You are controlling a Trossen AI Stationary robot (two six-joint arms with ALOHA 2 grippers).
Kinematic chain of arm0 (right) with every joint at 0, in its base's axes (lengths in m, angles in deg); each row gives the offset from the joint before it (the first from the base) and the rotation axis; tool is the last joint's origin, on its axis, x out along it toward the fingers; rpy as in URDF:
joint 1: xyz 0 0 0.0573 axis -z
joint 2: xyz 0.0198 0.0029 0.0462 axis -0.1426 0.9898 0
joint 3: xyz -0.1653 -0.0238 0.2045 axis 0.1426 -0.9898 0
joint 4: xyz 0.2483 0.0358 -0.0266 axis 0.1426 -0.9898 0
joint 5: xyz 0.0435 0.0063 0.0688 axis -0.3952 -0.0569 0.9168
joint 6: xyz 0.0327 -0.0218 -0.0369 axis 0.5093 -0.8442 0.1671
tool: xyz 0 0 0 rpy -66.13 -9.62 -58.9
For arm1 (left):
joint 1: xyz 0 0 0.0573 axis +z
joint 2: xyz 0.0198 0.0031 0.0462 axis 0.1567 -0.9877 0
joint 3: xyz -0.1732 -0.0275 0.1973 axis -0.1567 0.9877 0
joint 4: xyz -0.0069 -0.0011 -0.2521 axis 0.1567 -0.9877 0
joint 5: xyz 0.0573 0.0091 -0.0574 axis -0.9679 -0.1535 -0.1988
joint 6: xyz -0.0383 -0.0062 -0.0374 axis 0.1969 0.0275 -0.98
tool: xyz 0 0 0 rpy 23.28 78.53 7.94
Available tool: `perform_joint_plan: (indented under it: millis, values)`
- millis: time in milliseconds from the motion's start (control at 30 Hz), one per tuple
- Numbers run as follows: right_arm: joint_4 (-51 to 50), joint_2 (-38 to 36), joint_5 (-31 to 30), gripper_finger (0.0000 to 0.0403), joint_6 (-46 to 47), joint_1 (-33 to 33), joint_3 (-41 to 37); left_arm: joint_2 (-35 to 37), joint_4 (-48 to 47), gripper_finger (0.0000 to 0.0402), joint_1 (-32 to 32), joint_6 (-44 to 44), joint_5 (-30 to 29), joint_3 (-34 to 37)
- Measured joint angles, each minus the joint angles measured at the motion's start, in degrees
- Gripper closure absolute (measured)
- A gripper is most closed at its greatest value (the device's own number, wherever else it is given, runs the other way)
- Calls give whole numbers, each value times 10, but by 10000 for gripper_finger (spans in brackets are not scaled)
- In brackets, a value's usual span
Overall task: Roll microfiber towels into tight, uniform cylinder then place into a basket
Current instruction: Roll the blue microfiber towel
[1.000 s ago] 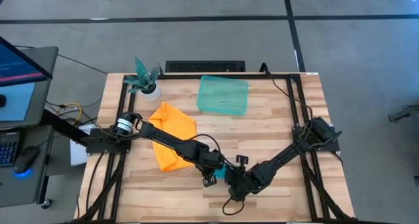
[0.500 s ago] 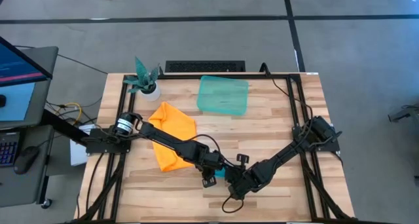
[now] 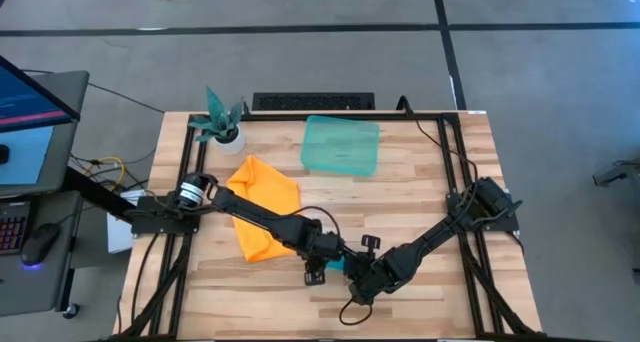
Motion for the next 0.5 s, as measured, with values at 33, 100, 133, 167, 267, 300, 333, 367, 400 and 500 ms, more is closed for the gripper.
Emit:
perform_joint_plan:
  millis: [33,100,133,167,267,300,333,367,400,500]
  values:
    - [0,0,1,301,0,0,0,3,-13,271,-5,1,-11,-6]
    - [1,0,2,301,0,0,0,18,-38,271,-17,-2,-47,-12]
    - [1,0,2,301,0,0,0,27,-44,271,-25,-6,-68,-14]
    - [1,0,2,301,0,0,0,36,-45,271,-33,-9,-93,-14]
    - [1,0,2,301,0,0,0,53,-43,271,-64,1,-161,-15]
    - [1,0,2,301,0,0,0,55,-38,271,-77,9,-179,-15]
    - [1,0,2,301,0,0,0,56,-25,271,-89,20,-195,-15]
    - [1,0,2,301,0,0,0,56,-9,271,-101,31,-209,-15]
    - [2,0,2,301,0,0,0,55,9,271,-111,46,-220,-12]
    - [3,0,2,301,0,0,-1,56,99,271,-129,95,-214,16]
